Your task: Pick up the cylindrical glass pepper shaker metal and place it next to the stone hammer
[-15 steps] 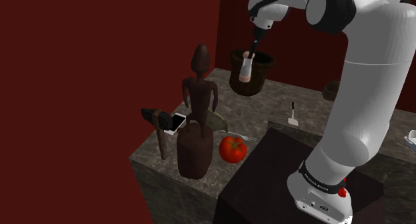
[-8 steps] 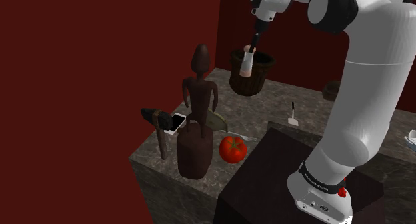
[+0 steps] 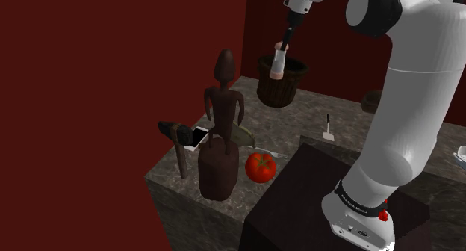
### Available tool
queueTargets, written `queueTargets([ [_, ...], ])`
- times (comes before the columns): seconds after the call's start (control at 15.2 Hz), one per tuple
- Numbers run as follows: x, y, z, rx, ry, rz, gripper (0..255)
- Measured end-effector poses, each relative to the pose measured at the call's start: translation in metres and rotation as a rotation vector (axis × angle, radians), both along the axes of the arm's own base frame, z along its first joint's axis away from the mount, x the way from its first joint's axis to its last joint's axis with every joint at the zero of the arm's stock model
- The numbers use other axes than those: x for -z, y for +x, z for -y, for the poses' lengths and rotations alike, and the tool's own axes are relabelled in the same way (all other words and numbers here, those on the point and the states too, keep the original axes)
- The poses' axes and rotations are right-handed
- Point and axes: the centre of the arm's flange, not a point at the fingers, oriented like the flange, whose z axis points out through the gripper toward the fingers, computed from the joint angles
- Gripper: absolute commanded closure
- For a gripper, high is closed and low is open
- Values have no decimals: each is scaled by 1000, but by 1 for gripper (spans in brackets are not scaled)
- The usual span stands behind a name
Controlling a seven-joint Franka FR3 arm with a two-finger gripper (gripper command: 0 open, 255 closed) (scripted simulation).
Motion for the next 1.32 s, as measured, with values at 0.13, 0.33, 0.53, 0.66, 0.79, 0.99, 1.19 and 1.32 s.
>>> queueTargets([
  [0.13, -11, -1, 1, 0, 0, 0, 255],
  [0.33, -27, -1, 1, 0, 0, 0, 255],
  [0.53, -42, 0, 1, 0, 0, 0, 255],
  [0.66, -54, 1, 1, 0, 0, 0, 255],
  [0.79, -64, 1, 0, 0, 0, 0, 255],
  [0.99, -77, 0, 0, 0, 0, 0, 255],
  [1.19, -83, 4, -25, 0, 0, 0, 255],
  [1.32, -84, 8, -52, 0, 1, -1, 255],
])
